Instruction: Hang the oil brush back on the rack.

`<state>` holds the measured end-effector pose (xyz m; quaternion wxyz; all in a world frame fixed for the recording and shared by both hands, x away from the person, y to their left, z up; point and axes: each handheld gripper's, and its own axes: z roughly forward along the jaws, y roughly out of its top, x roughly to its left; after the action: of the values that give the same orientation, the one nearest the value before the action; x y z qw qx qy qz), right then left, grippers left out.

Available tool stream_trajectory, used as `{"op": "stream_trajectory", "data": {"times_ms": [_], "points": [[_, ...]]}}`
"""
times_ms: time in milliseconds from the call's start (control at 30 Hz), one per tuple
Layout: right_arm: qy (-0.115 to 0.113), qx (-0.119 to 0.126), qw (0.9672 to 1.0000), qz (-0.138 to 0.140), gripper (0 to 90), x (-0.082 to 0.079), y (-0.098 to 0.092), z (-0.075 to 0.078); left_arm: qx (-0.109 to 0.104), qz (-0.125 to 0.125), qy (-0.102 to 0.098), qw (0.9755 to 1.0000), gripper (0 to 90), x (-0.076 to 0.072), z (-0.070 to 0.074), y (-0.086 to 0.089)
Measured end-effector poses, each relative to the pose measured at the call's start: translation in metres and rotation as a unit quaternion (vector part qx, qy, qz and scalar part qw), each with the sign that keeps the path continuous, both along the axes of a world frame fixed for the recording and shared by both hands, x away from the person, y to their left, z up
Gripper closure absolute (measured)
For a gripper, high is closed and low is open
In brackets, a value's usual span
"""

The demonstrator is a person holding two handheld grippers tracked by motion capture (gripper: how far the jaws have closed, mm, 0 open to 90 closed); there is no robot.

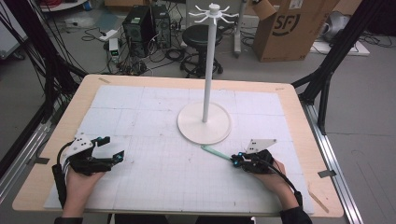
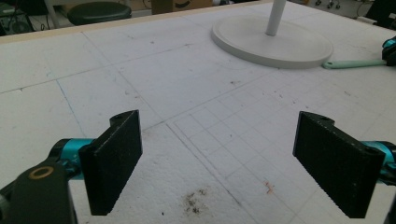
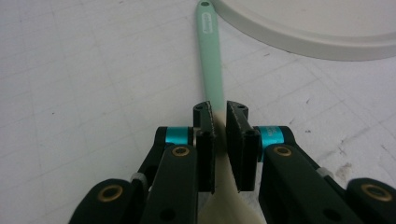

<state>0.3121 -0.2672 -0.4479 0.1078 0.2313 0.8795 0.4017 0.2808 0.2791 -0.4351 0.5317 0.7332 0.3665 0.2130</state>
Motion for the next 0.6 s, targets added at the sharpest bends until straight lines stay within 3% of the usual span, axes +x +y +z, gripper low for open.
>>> {"op": "stream_trajectory", "data": {"times_ms": [67, 333, 600], "points": [[-0.001, -0.004, 1.0, -0.001, 82.9, -0.001, 0.0, 0.001, 0.0, 0.0, 0.0, 1.0, 16.3, 0.0, 0.0, 0.0], [0.002, 0.02, 0.9998, 0.006, 83.0, -0.004, -0.003, 0.006, 0.0, 0.0, 0.0, 1.0, 16.3, 0.0, 0.0, 0.0], [-0.01, 0.065, 0.9978, -0.006, 83.0, -0.007, -0.013, 0.019, -0.001, 0.0, -0.001, 1.0, 16.2, 0.0, 0.0, 0.001]]}}
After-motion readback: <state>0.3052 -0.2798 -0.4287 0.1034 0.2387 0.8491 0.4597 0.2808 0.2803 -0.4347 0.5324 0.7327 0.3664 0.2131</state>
